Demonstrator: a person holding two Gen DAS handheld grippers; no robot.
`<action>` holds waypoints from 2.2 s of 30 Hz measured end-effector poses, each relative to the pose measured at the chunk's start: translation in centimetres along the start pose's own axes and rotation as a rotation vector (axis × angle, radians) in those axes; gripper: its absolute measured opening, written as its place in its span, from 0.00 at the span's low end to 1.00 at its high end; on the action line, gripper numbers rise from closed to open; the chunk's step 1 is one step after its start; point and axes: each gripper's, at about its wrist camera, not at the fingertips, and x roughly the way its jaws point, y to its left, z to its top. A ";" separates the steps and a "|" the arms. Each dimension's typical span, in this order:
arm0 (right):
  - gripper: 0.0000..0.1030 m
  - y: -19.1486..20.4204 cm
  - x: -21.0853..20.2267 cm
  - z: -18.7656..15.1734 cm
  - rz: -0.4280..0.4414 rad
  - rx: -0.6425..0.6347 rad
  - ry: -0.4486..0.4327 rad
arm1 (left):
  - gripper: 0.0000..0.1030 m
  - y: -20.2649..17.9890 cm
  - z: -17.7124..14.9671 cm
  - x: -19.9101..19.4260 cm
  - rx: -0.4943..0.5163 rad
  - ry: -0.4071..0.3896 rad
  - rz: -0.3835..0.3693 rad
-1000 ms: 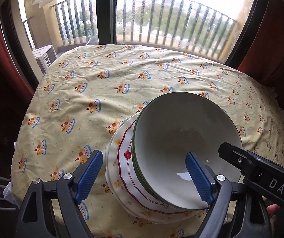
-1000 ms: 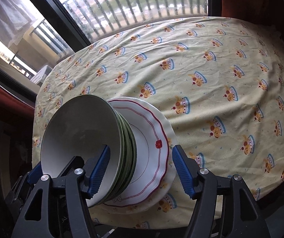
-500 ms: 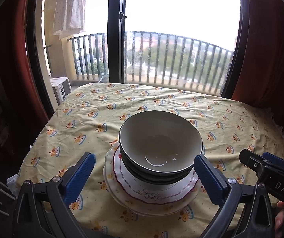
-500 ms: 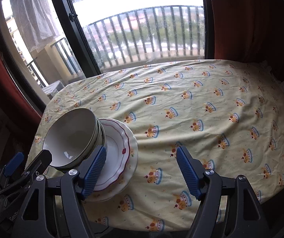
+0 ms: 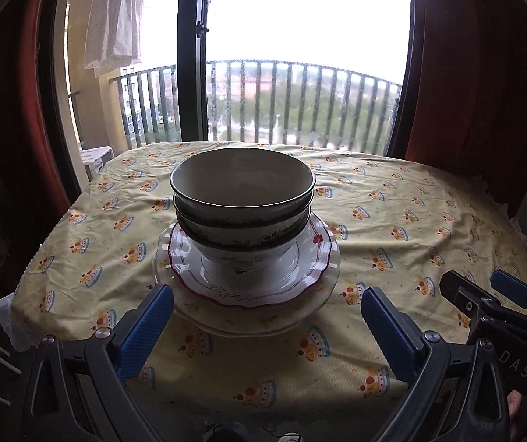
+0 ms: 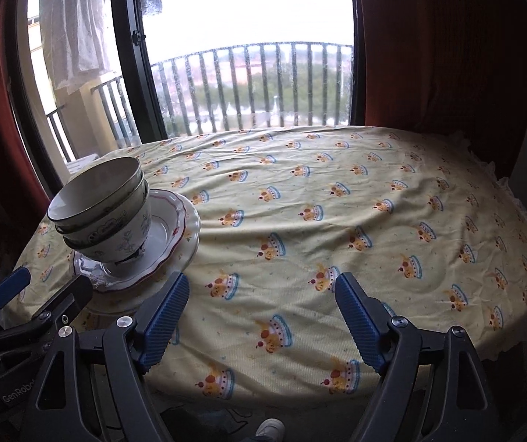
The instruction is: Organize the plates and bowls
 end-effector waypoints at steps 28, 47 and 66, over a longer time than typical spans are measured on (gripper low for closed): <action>0.87 -0.9 -1.1 0.4 -0.018 0.005 -0.060 | 1.00 -0.8 0.5 -0.1 -0.034 -0.028 0.028; 0.88 -1.6 -1.2 1.1 -0.047 0.018 -0.080 | 1.00 -1.4 1.1 0.0 -0.010 -0.044 0.007; 0.88 -1.5 -1.1 1.0 -0.048 0.019 -0.079 | 1.00 -1.6 0.8 -0.1 -0.008 -0.036 0.005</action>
